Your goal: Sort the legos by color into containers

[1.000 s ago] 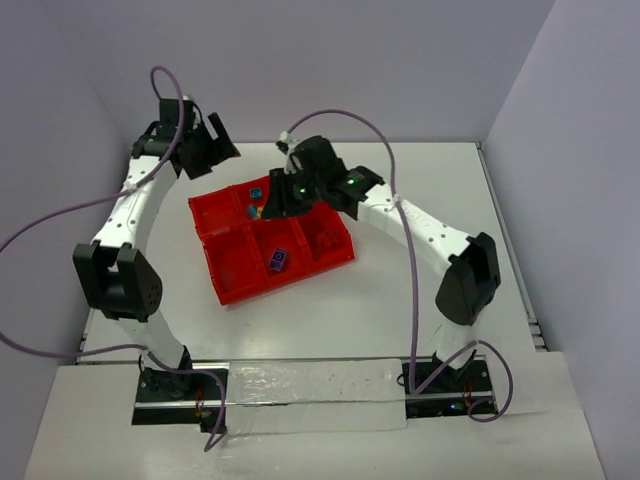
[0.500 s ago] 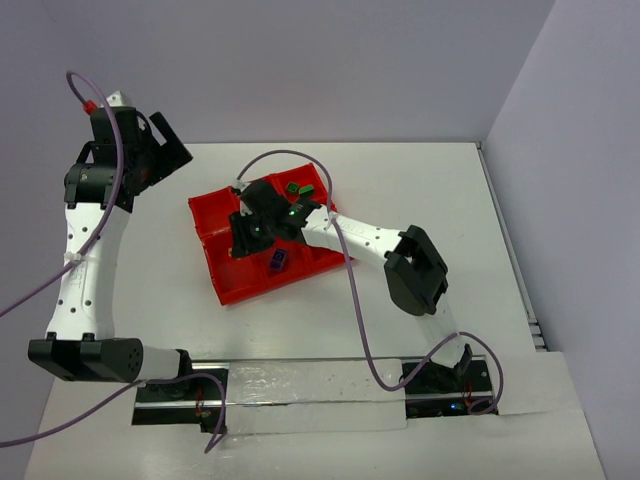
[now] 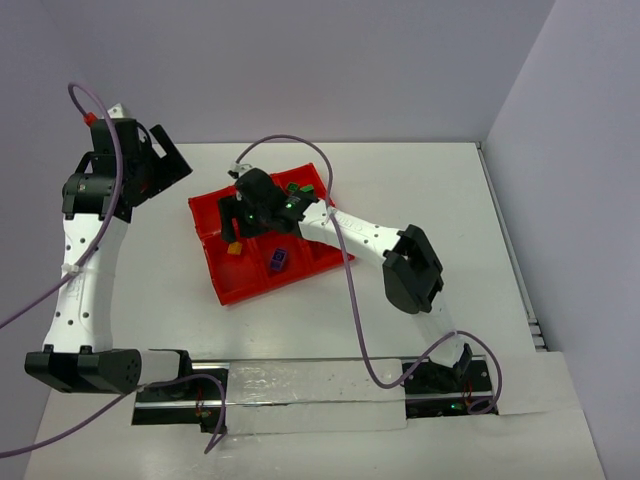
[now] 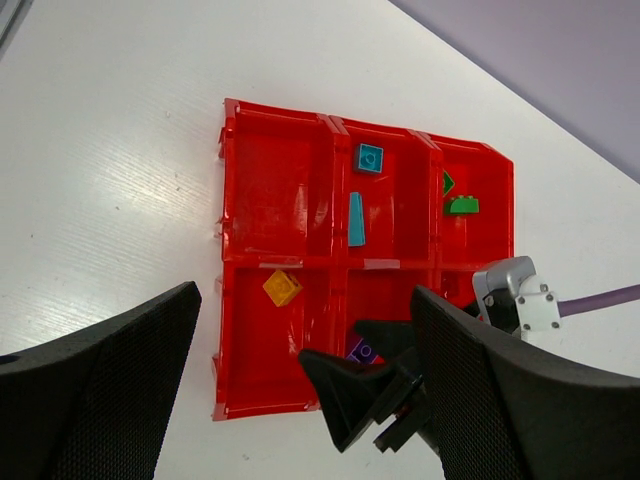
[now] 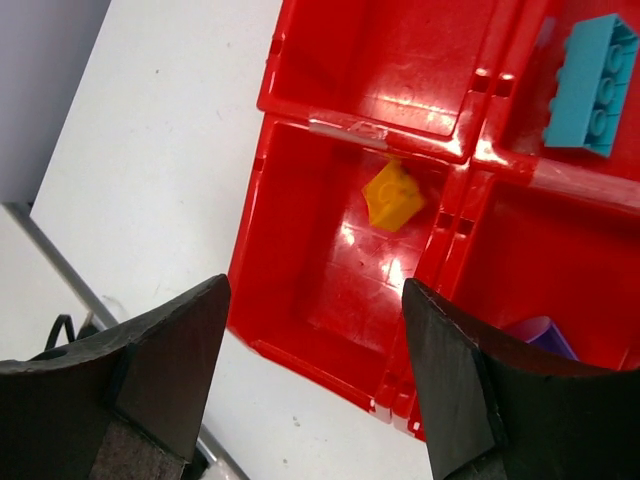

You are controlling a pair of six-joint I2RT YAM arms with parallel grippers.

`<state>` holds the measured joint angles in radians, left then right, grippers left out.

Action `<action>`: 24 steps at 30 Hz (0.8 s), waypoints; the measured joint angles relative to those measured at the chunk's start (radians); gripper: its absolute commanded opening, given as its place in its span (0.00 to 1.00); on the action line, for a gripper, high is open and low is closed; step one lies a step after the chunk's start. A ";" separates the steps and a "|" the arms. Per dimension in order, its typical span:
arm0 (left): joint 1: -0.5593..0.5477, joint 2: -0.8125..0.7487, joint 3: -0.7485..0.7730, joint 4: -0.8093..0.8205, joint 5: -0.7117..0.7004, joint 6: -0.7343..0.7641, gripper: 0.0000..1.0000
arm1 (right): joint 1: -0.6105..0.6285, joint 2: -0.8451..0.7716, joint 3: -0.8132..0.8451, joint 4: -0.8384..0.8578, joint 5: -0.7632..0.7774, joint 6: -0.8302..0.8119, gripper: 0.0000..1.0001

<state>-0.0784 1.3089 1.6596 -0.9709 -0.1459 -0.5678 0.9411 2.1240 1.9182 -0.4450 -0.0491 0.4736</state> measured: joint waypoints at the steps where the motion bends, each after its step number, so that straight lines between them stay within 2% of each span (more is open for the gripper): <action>1: 0.000 -0.007 -0.002 -0.001 0.000 0.000 0.93 | -0.002 -0.003 -0.002 0.000 0.006 0.000 0.77; 8: 0.000 -0.040 -0.044 0.005 0.001 0.003 0.93 | -0.018 -0.070 -0.023 -0.004 0.044 0.000 0.79; 13: 0.000 -0.043 -0.061 0.004 0.001 0.004 0.93 | -0.056 -0.187 -0.111 -0.010 0.065 0.002 0.90; 17: 0.000 -0.043 -0.060 0.005 0.000 0.005 0.93 | -0.125 -0.370 -0.280 -0.012 0.100 0.008 1.00; 24: 0.000 -0.043 -0.060 0.012 0.000 0.009 0.93 | -0.343 -0.750 -0.511 -0.077 0.238 0.003 1.00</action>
<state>-0.0784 1.2663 1.5993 -0.9589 -0.1459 -0.5591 0.5980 1.3737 1.4073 -0.5225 0.1888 0.4771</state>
